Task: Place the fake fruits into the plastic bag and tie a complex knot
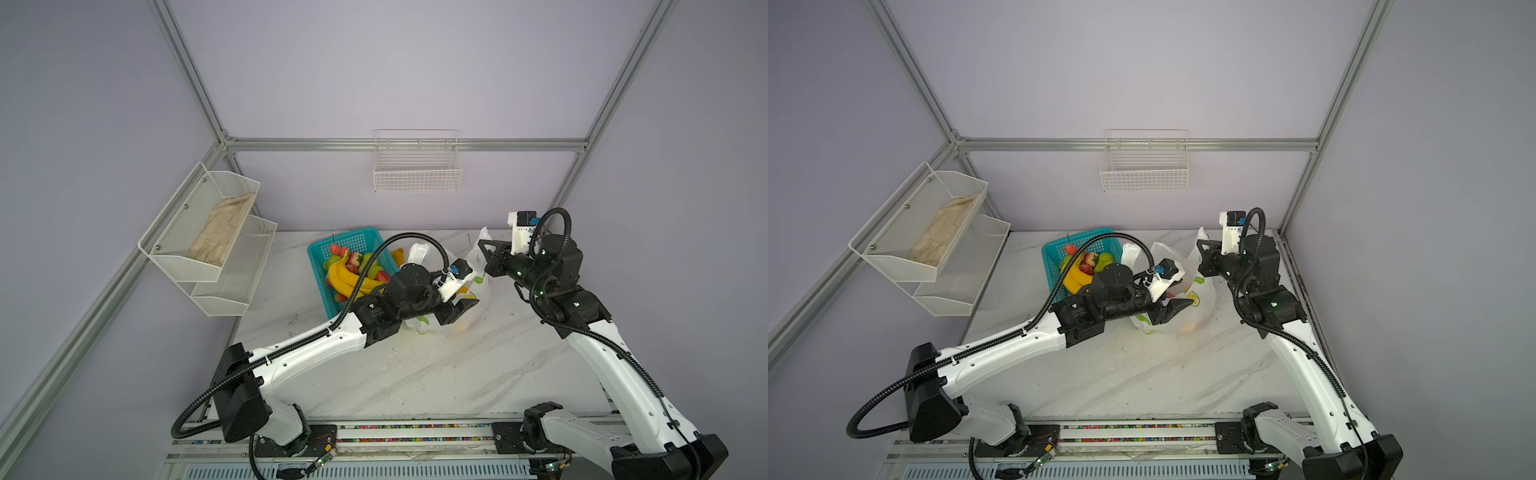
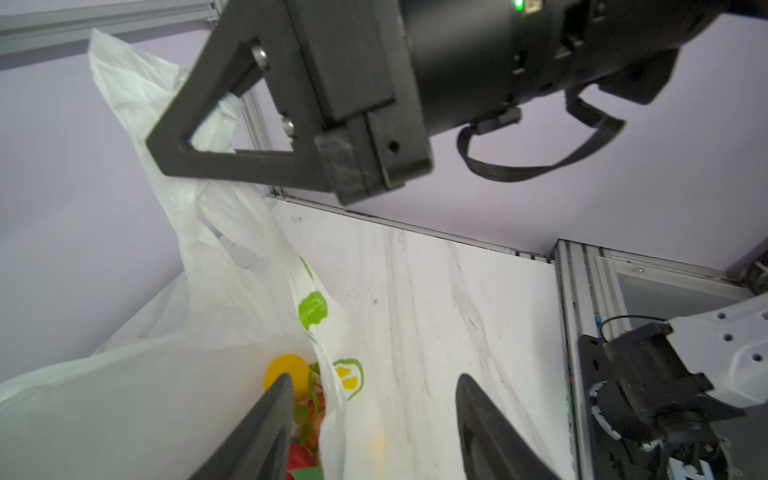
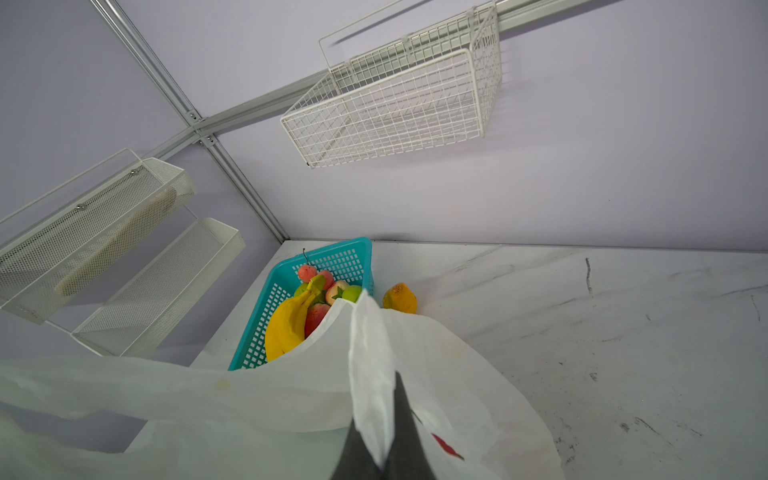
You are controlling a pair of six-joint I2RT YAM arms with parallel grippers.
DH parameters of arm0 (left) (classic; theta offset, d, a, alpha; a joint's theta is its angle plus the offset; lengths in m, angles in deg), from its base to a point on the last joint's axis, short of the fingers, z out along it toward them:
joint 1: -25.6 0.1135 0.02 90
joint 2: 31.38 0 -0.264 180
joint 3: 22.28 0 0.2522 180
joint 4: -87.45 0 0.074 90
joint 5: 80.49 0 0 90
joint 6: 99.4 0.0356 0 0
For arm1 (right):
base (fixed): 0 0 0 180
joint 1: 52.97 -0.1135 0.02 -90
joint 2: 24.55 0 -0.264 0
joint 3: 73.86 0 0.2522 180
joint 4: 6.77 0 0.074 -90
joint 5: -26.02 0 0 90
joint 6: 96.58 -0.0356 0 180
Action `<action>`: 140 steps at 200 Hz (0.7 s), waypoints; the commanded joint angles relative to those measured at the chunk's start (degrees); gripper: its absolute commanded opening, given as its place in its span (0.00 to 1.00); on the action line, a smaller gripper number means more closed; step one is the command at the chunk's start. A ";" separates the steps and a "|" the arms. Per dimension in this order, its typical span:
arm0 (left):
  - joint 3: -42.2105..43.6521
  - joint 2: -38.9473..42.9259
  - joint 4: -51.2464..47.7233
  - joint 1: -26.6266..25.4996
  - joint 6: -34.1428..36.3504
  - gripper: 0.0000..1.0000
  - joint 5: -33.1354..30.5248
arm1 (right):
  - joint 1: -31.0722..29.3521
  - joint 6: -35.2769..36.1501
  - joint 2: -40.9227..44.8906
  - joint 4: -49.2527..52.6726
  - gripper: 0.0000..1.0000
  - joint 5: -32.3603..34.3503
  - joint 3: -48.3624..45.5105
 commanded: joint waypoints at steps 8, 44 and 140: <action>-8.01 -2.37 4.64 1.17 4.25 0.70 -2.75 | 0.27 -2.39 1.05 0.24 0.05 -2.19 -0.72; -10.89 -5.42 5.31 2.59 5.32 0.83 -1.40 | 0.31 -3.34 1.16 0.16 0.05 -3.07 -0.76; -18.12 -13.37 6.08 5.83 5.90 0.91 5.99 | 0.30 -4.53 1.04 0.00 0.06 -3.79 -0.49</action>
